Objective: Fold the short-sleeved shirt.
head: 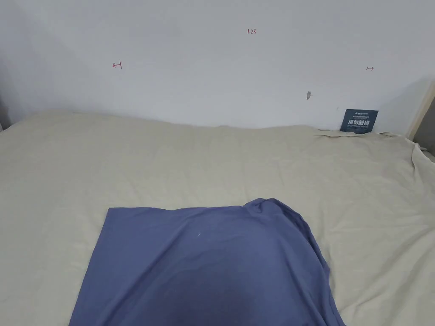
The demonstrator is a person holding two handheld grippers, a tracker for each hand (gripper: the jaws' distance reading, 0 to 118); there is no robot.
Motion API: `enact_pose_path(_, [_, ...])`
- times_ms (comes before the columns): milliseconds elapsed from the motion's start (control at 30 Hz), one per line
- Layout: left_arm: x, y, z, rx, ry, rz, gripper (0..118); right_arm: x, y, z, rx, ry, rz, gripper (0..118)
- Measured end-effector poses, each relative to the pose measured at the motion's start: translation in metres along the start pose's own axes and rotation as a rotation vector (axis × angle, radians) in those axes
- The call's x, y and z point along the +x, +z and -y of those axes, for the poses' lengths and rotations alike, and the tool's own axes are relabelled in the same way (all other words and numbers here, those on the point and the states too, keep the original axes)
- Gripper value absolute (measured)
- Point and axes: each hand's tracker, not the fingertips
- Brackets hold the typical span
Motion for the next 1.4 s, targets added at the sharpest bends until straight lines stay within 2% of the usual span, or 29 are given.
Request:
enact_pose_path(33, [0.003, 0.007, -0.005, 0.042, -0.014, -0.001, 87, -0.003, 0.002, -0.009, 0.033, -0.009, -0.017, 63])
enact_pose_path(67, [0.005, 0.012, -0.011, 0.08, -0.021, -0.001, 90, -0.006, 0.002, -0.017, 0.057, -0.017, -0.03, 63])
enact_pose_path(133, [0.012, 0.019, -0.024, 0.152, -0.037, 0.003, 89, -0.014, -0.001, -0.032, 0.104, -0.031, -0.044, 63])
enact_pose_path(200, [0.02, 0.021, -0.039, 0.196, -0.051, -0.011, 82, -0.021, -0.008, -0.043, 0.134, -0.039, -0.047, 63])
enact_pose_path(233, [0.024, 0.018, -0.046, 0.219, -0.052, -0.01, 73, -0.025, -0.011, -0.048, 0.15, -0.043, -0.054, 62])
enact_pose_path(300, [0.033, 0.015, -0.058, 0.246, -0.058, -0.024, 41, -0.034, -0.018, -0.055, 0.16, -0.041, -0.058, 56])
enact_pose_path(333, [0.037, 0.013, -0.063, 0.259, -0.053, -0.019, 26, -0.038, -0.02, -0.057, 0.169, -0.038, -0.07, 41])
enact_pose_path(367, [0.042, 0.011, -0.07, 0.261, -0.051, -0.017, 13, -0.042, -0.021, -0.058, 0.175, -0.033, -0.069, 6])
enact_pose_path(400, [0.047, 0.009, -0.073, 0.269, -0.056, -0.017, 3, -0.046, -0.022, -0.059, 0.185, -0.025, -0.059, 0])
enact_pose_path(433, [0.051, 0.008, -0.074, 0.276, -0.069, -0.018, 0, -0.048, -0.024, -0.058, 0.194, -0.027, -0.05, 0])
enact_pose_path(600, [0.059, 0.009, -0.075, 0.29, -0.094, -0.005, 0, -0.051, -0.021, -0.054, 0.209, -0.042, -0.063, 0])
enact_pose_path(733, [0.056, 0.015, -0.068, 0.204, -0.096, -0.008, 0, -0.052, -0.012, -0.05, 0.22, -0.02, -0.047, 0])
enact_pose_path(767, [0.053, 0.016, -0.067, 0.121, -0.073, 0.021, 0, -0.053, -0.011, -0.049, 0.22, -0.016, -0.049, 0])
enact_pose_path(833, [0.045, 0.017, -0.055, 0.049, 0.004, -0.044, 0, -0.054, -0.007, -0.045, 0.218, -0.008, -0.04, 0])
enact_pose_path(967, [0.01, 0.012, -0.032, -0.102, 0.207, 0.053, 0, -0.056, -0.003, -0.039, 0.201, 0.003, -0.035, 0])
enact_pose_path(1133, [-0.014, 0.008, -0.014, -0.198, 0.25, 0.014, 0, -0.061, -0.005, -0.032, 0.175, 0.013, -0.056, 0])
enact_pose_path(1167, [-0.016, 0.009, -0.011, -0.208, 0.29, 0.009, 9, -0.062, -0.006, -0.031, 0.171, 0.015, -0.059, 0])
enact_pose_path(1267, [-0.023, -0.001, -0.005, -0.252, 0.339, 0.006, 50, -0.064, -0.007, -0.027, 0.159, 0.019, -0.067, 0])
enact_pose_path(1300, [-0.021, -0.007, -0.002, -0.274, 0.338, -0.006, 58, -0.064, -0.008, -0.026, 0.157, 0.02, -0.069, 0])
enact_pose_path(1400, [-0.016, -0.025, 0.004, -0.281, 0.33, -0.045, 59, -0.064, -0.009, -0.025, 0.148, 0.016, -0.077, 0])
